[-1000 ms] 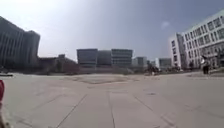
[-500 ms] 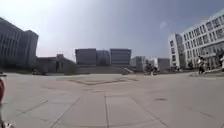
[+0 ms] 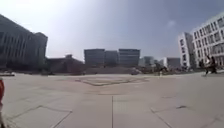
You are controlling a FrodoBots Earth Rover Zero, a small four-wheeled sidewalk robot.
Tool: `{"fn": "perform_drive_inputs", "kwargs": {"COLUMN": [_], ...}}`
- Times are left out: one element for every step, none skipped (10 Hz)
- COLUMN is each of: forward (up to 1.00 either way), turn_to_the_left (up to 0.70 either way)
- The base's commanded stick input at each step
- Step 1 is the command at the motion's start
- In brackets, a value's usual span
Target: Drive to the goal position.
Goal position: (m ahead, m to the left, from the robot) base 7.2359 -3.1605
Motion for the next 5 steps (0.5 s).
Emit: {"fn": "perform_drive_inputs", "kwargs": {"forward": [1.00, 1.00, 1.00, 1.00, 1.00], "turn_to_the_left": [0.00, 0.00, 0.00, 0.00, 0.00]}}
